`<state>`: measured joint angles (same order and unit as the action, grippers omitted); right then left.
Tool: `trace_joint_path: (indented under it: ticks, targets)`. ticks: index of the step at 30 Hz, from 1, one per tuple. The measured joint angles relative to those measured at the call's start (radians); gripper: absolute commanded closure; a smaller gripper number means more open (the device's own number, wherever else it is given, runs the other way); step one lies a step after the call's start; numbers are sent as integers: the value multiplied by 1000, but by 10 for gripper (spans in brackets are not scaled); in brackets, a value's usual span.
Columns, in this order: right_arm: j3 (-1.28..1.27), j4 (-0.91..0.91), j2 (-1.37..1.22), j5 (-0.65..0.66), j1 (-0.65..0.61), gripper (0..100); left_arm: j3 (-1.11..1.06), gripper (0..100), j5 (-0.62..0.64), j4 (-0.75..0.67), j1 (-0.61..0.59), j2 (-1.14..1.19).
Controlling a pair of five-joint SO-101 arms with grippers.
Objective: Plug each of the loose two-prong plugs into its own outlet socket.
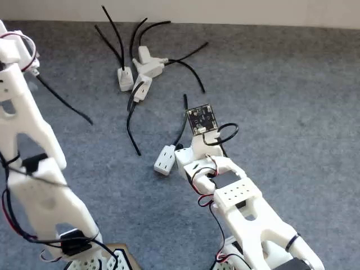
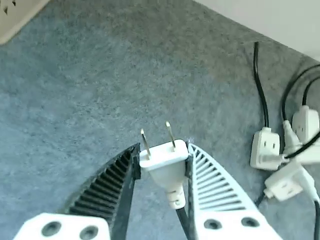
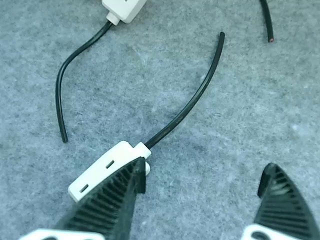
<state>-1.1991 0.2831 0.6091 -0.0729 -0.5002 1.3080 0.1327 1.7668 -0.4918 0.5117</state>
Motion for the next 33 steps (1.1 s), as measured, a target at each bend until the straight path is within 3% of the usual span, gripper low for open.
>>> trace_joint_path:
  ticks: [10, 15, 24, 33]
  targets:
    - [-3, 0, 0, 0, 0, 649, -743, 979, -146, -3, 121, -683]
    - [-6, 0, 0, 0, 0, 649, -1102, 979, -265, -86, 110, -876]
    - [-6, 0, 0, 0, 0, 649, -1720, 977, -603, -405, 58, -891]
    - [-6, 0, 0, 0, 0, 649, -2236, 969, -787, -962, -5, -893]
